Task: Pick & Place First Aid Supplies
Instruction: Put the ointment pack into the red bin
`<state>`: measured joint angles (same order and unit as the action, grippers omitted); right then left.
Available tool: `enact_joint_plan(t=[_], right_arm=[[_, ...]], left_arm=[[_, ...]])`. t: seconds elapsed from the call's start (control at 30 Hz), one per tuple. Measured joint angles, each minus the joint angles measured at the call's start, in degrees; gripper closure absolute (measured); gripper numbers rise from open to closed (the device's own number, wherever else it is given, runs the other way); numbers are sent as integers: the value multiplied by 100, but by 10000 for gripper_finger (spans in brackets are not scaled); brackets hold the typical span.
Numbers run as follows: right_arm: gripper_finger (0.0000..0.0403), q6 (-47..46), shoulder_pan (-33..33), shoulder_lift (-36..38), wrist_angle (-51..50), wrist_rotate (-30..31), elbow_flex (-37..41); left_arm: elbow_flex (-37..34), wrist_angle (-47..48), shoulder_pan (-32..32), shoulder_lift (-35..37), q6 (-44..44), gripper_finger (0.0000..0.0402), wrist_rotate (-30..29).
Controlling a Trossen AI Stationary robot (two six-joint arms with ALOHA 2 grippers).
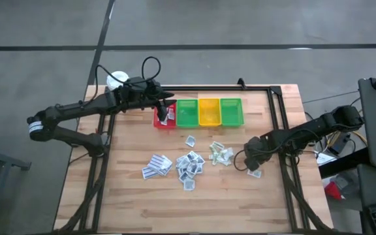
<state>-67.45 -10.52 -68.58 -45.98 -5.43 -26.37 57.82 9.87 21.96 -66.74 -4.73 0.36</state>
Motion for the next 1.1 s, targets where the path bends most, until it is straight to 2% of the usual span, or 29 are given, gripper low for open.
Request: enact_joint_plan(t=[0.17, 0.5, 0.67, 0.9, 1.1], right_arm=[[378, 178, 0, 11, 81, 45, 0], [291, -339, -7, 24, 252, 340, -1], [261, -351, -2, 33, 311, 434, -9], [255, -517, 17, 253, 205, 674, -28], [264, -954, 14, 700, 196, 440, -152]], left_arm=[[0, 0, 0, 0, 1, 262, 0], [0, 0, 0, 0, 15, 262, 0], [0, 0, 0, 0, 17, 262, 0], [0, 0, 4, 0, 22, 262, 0], [0, 1, 4, 0, 24, 262, 0]])
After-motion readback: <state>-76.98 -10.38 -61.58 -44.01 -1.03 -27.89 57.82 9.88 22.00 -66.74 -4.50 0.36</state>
